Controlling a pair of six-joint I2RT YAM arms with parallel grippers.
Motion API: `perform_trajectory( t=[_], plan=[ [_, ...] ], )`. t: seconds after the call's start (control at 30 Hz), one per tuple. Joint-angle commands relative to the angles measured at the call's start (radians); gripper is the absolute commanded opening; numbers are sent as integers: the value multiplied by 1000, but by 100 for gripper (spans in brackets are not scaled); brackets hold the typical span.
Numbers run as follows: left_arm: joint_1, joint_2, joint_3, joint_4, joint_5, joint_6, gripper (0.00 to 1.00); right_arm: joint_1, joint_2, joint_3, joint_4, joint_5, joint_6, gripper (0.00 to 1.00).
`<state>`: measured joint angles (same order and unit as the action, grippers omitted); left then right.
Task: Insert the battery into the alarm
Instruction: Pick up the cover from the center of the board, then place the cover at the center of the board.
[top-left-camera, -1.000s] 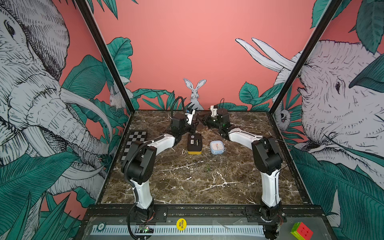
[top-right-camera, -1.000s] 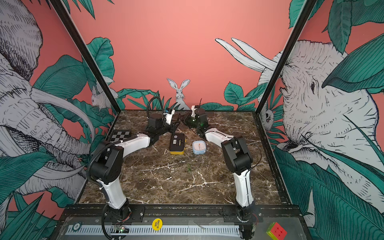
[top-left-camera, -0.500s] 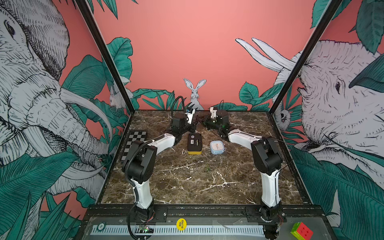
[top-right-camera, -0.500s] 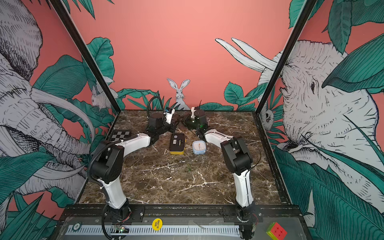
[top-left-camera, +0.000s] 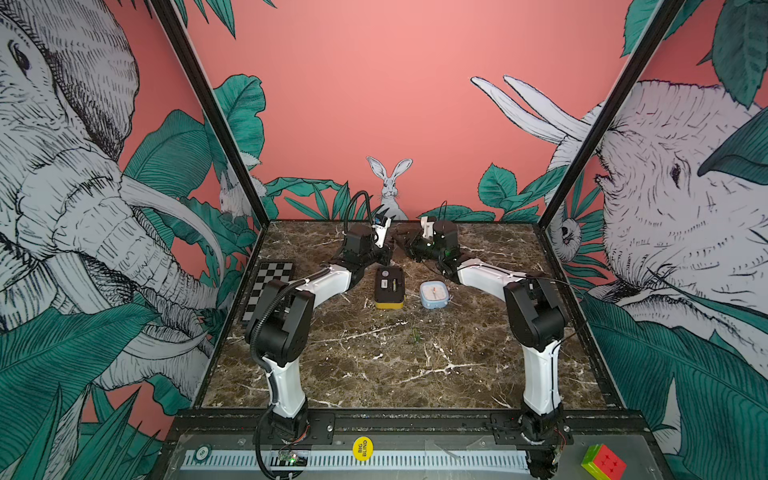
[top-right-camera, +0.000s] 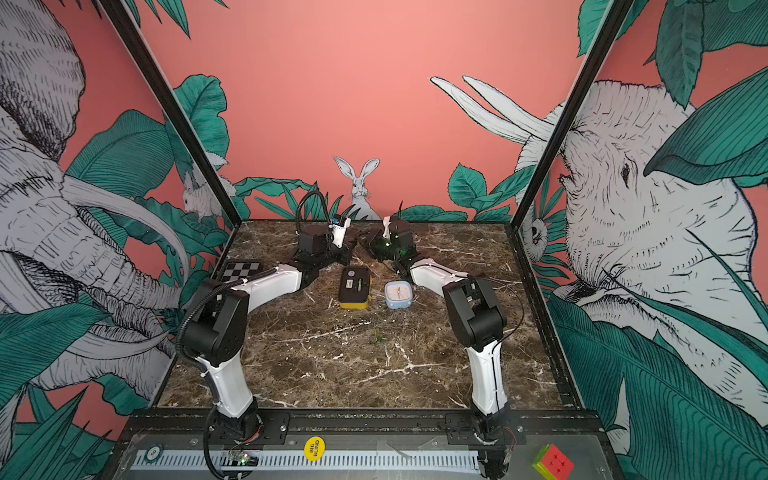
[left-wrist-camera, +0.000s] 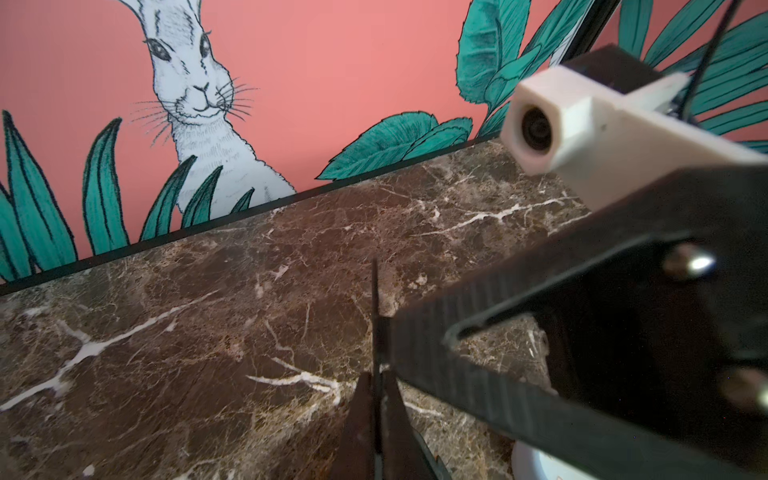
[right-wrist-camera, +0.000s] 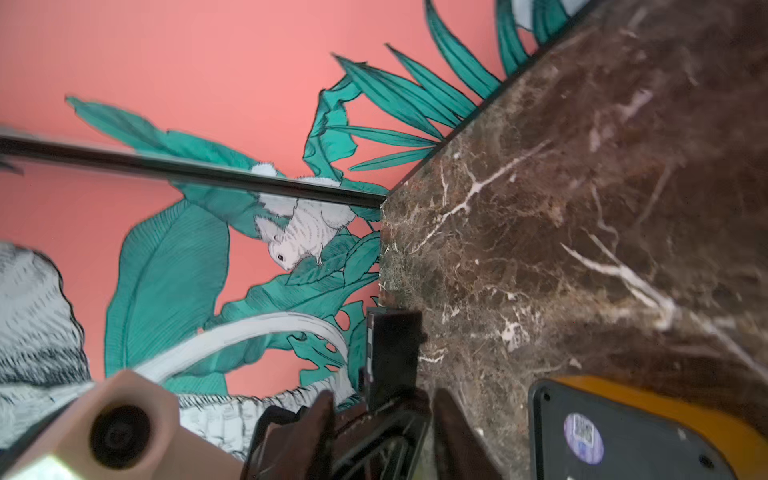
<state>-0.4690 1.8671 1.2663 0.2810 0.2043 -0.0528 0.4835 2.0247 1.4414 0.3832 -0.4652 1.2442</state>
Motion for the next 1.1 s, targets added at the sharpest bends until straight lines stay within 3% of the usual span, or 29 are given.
perform_trajectory(
  t=[0.0,0.23,0.5,0.87,1.07],
  plan=[
    [-43,15,70,-113,-110,79,0,-72,-129,-17,-178,72,-147,58],
    [-155,110,170,-230,-386,145,0,-199,-294,-78,-457,169,-370,64],
    [-297,304,330,-310,-599,214,0,-279,-393,-123,-656,194,-579,65],
    [-349,519,604,-508,-735,291,0,-292,-412,-194,-690,152,-663,65],
    [-355,522,600,-573,-760,292,0,-292,-368,-212,-644,117,-645,65]
  ],
)
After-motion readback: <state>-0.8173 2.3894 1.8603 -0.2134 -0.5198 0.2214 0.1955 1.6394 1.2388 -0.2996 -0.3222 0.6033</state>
